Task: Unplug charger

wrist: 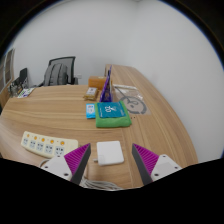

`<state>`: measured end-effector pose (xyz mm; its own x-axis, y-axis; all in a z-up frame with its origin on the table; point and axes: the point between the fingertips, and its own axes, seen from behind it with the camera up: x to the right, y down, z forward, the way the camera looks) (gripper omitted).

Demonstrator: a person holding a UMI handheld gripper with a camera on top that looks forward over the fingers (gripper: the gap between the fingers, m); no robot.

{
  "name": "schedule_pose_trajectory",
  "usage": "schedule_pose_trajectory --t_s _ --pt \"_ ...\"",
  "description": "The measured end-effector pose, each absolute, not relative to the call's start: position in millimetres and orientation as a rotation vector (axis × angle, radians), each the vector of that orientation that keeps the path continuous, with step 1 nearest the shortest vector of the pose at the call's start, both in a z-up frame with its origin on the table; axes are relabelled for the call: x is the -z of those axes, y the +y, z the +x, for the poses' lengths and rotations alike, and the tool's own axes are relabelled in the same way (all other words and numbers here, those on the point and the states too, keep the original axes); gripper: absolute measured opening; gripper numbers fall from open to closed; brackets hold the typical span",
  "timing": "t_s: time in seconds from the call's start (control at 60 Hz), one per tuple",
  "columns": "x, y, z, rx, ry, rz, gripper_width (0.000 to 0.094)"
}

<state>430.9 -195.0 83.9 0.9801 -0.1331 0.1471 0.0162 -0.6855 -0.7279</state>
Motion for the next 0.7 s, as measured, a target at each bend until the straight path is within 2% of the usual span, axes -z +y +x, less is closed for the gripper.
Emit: schedule_pose_trajectory --t_s 0.283,0.5,0.7 --pt "-178.4 -274.1 365.8 0.305 0.140 -2.273 0.0861" --pt "-220.9 -335.4 328.1 0.339 0.177 -2.240 0.0861" --pt "-239.1 -370.6 300.6 0.353 0.171 -2.224 0.0862"
